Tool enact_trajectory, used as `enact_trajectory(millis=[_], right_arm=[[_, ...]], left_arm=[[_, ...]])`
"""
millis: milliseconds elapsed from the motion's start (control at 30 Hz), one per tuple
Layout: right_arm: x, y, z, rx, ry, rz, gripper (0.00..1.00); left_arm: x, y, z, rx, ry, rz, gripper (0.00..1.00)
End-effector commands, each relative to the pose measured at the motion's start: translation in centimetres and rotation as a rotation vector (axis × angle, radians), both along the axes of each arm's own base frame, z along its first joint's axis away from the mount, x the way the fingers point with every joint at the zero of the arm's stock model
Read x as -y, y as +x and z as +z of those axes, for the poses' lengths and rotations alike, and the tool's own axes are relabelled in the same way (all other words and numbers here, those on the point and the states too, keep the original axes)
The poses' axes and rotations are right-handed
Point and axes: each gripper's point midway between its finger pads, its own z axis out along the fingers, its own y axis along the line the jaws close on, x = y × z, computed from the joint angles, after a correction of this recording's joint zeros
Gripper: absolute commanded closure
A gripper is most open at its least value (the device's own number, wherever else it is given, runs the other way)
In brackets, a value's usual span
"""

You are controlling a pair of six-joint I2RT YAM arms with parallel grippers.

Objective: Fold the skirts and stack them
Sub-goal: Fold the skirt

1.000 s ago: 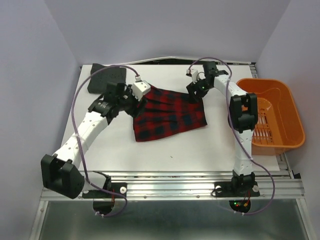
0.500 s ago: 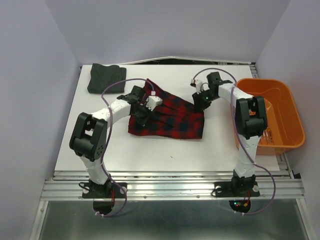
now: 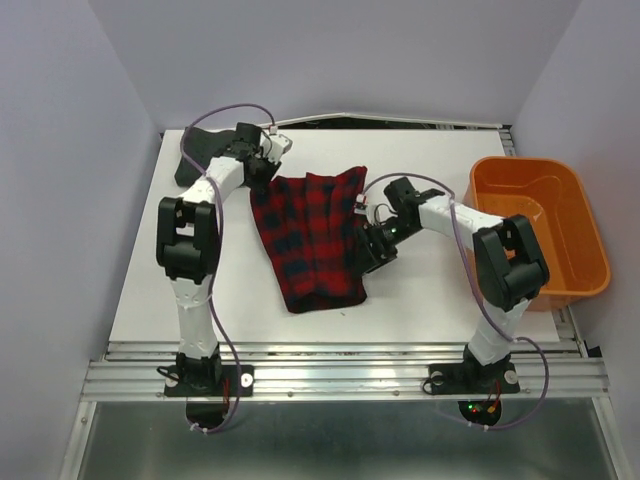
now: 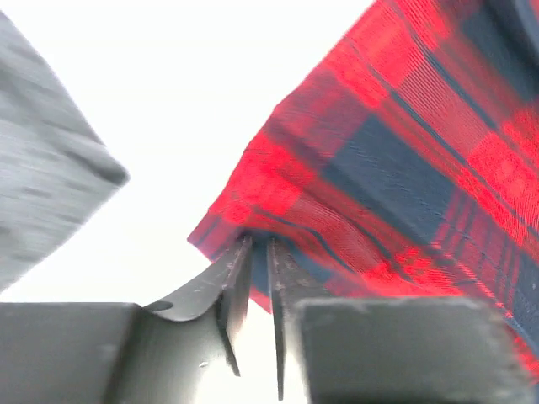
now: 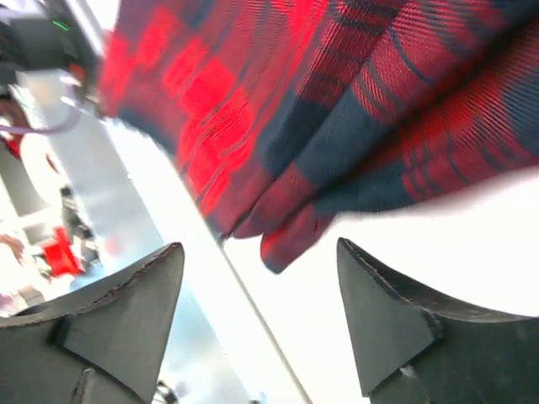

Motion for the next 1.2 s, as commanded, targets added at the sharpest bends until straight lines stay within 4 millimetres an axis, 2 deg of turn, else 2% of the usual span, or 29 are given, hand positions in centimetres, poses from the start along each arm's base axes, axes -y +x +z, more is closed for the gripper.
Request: enact_trajectory(millis=[0, 33, 67, 100, 133, 167, 200, 233, 267, 300, 333, 367, 400, 433, 467, 500, 567, 600, 700, 767, 867, 900, 1033, 1067, 1167], right_arm=[[-0.5, 2.0, 7.3, 0.057, 0.142, -0.102, 0.21], [0.1, 2.4, 8.6, 0.072, 0.151, -0.135, 0.21], [0.4, 2.5, 9.1, 0.07, 0.151, -0.162, 0.21], [1.0, 3.0, 9.1, 0.088, 0.131, -0.197, 0.21], [1.5, 3.1, 9.6, 0.11, 0.121, -0.229, 0.21], [2.2, 2.9, 8.6, 0.077, 0.086, -0.281, 0.21], [3.2, 3.5, 7.5, 0.098, 0.025, -0.335, 0.23], [3.5, 3.1, 6.8, 0.086, 0.007, -0.354, 0.23], [3.9, 1.9, 5.5, 0.027, -0.018, -0.39, 0.25], [4.0, 1.2, 4.8, -0.01, -0.023, -0.413, 0.27], [3.7, 1.5, 4.3, 0.0, -0.003, -0.435, 0.28], [3.5, 1.1, 3.9, -0.047, 0.009, -0.477, 0.29], [3.2, 1.0, 3.2, -0.043, 0.052, -0.492, 0.3], [2.8, 1.0, 3.1, -0.05, 0.085, -0.508, 0.3], [2.4, 1.1, 3.1, -0.087, 0.114, -0.543, 0.3], [1.9, 1.8, 2.8, -0.093, 0.154, -0.56, 0.3], [1.2, 2.1, 2.4, -0.103, 0.182, -0.549, 0.32], [1.1, 2.4, 2.1, -0.115, 0.179, -0.555, 0.32], [0.3, 2.5, 1.1, -0.12, 0.184, -0.547, 0.36], [0.0, 1.9, 0.0, -0.142, 0.169, -0.542, 0.39], [-0.3, 1.8, -1.1, -0.155, 0.166, -0.537, 0.44], [-0.4, 2.0, -1.2, -0.151, 0.175, -0.532, 0.46], [-0.6, 1.8, -2.4, -0.182, 0.147, -0.525, 0.47], [-0.6, 1.8, -2.7, -0.181, 0.138, -0.528, 0.49], [-0.3, 1.4, -4.1, -0.205, 0.105, -0.542, 0.65]], left_arm=[[0.0, 2.8, 8.4, 0.219, 0.001, -0.024, 0.59], [0.2, 2.3, 11.0, 0.275, -0.025, -0.022, 0.51], [0.2, 1.8, 12.2, 0.297, -0.039, -0.02, 0.46], [0.3, 0.7, 15.7, 0.362, -0.064, -0.019, 0.41], [0.4, -0.5, 15.7, 0.366, -0.079, -0.017, 0.34], [1.1, -1.8, 16.4, 0.375, -0.102, -0.026, 0.15], [1.5, -3.7, 19.5, 0.435, -0.132, -0.04, 0.03], [2.0, -5.5, 18.6, 0.413, -0.142, -0.055, 0.01], [4.1, -7.3, 18.7, 0.406, -0.17, -0.074, 0.01], [4.8, -8.7, 19.1, 0.412, -0.182, -0.074, 0.01], [5.6, -10.9, 19.9, 0.411, -0.204, -0.09, 0.01], [7.0, -12.9, 18.4, 0.351, -0.229, -0.13, 0.01], [9.3, -15.4, 18.5, 0.319, -0.284, -0.173, 0.01], [10.4, -16.9, 17.6, 0.274, -0.306, -0.199, 0.01], [11.4, -18.6, 15.8, 0.211, -0.319, -0.224, 0.08], [13.2, -20.8, 14.1, 0.132, -0.348, -0.259, 0.22], [14.5, -22.4, 12.2, 0.048, -0.37, -0.264, 0.41], [15.0, -23.0, 11.4, 0.009, -0.384, -0.259, 0.45], [16.8, -24.9, 8.5, -0.109, -0.438, -0.221, 0.43], [18.3, -25.9, 7.9, -0.151, -0.458, -0.216, 0.36], [19.9, -26.4, 6.9, -0.186, -0.446, -0.212, 0.32], [20.5, -26.9, 6.1, -0.208, -0.43, -0.211, 0.3], [21.4, -27.1, 4.4, -0.234, -0.388, -0.191, 0.29], [21.5, -27.1, 4.2, -0.231, -0.381, -0.189, 0.28], [22.1, -27.5, 3.4, -0.242, -0.37, -0.186, 0.27]])
